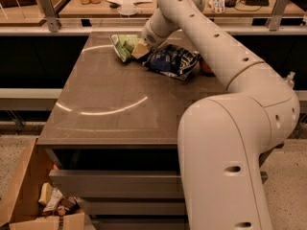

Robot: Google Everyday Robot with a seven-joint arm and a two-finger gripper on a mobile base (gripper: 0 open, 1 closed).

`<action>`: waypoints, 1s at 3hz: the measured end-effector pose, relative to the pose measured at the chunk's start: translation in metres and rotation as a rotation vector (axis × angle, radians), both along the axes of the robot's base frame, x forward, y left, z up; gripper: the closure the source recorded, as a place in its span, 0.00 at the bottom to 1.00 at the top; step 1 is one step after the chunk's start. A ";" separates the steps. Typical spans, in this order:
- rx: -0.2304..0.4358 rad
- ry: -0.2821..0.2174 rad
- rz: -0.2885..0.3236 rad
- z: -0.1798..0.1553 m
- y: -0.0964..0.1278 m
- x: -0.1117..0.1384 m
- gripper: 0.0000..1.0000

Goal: Pick green jalapeno chip bag

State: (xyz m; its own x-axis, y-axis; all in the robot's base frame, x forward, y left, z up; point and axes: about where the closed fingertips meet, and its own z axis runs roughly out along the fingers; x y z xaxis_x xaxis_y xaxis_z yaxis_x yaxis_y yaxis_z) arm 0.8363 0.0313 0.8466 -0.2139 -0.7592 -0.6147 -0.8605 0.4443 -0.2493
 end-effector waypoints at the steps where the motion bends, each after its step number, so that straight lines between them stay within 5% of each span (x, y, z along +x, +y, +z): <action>1: 0.000 0.000 0.000 0.000 0.000 0.000 1.00; 3: 0.000 0.000 0.000 0.000 0.000 0.000 1.00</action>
Offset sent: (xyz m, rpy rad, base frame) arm -0.2293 -0.0135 0.2756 0.0876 -0.9430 0.2113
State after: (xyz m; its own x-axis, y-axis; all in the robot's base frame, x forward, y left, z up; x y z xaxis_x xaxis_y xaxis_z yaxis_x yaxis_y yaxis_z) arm 0.8363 0.0315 0.8464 -0.2137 -0.7592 -0.6147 -0.8606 0.4440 -0.2493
